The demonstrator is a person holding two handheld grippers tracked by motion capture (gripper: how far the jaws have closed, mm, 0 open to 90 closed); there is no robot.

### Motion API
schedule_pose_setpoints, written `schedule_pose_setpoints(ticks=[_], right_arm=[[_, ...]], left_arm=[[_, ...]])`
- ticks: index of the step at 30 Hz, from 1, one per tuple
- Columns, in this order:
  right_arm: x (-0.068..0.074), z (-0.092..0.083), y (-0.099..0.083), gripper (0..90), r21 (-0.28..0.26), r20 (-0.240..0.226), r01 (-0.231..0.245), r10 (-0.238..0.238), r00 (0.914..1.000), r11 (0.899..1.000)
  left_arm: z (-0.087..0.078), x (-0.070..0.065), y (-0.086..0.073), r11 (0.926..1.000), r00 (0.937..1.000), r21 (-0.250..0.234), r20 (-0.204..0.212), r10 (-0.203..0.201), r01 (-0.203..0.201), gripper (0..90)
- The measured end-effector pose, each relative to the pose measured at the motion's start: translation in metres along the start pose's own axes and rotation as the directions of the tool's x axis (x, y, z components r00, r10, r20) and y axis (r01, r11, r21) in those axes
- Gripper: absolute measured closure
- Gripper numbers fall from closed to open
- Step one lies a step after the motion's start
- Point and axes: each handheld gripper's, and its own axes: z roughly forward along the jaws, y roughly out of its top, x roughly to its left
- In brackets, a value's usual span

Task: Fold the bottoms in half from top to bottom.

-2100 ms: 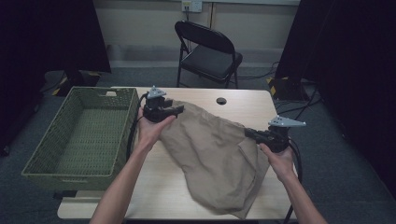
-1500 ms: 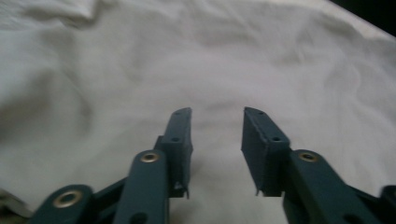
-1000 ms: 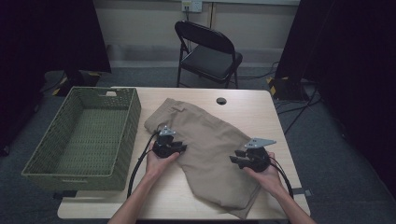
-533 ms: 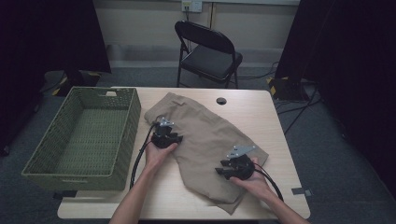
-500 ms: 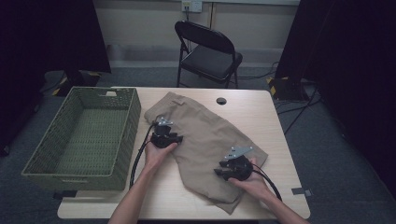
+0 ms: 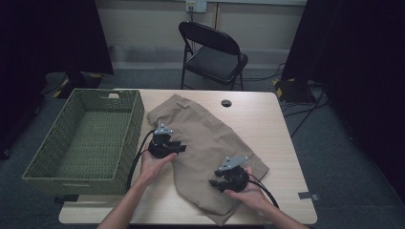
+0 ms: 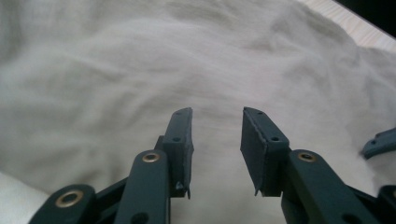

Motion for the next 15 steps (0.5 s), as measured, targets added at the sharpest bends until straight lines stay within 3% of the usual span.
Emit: schedule_pose_setpoints(ticks=[5, 8, 12, 14, 15], right_arm=[[0.024, 0.020, 0.018, 55.5, -0.002, -0.067, 0.011, -0.011, 0.9977, 1.000], [0.035, 0.027, 0.028, 54.6, 0.025, -0.130, 0.015, -0.012, 0.9915, 1.000], [0.036, 0.025, 0.035, 53.3, 0.006, -0.118, 0.035, -0.034, 0.9924, 0.999], [0.011, 0.012, 0.044, 53.4, -0.053, -0.038, -0.002, 0.000, 0.9993, 0.999], [0.011, 0.012, 0.044, 53.4, -0.053, -0.038, -0.002, 0.000, 0.9993, 0.999]], left_arm=[[-0.012, 0.002, -0.007, 0.9998, 0.9998, 0.005, -0.005, -0.019, 0.019, 65.2], [-0.022, -0.002, -0.009, 0.9995, 0.9999, 0.027, 0.003, 0.016, -0.016, 68.2], [-0.030, -0.011, -0.027, 0.9968, 0.9986, 0.072, 0.041, 0.033, -0.036, 70.6], [-0.027, -0.010, -0.035, 0.9933, 0.9990, 0.109, 0.026, 0.036, -0.038, 72.1], [-0.027, -0.010, -0.035, 0.9933, 0.9990, 0.109, 0.026, 0.036, -0.038, 72.0]])
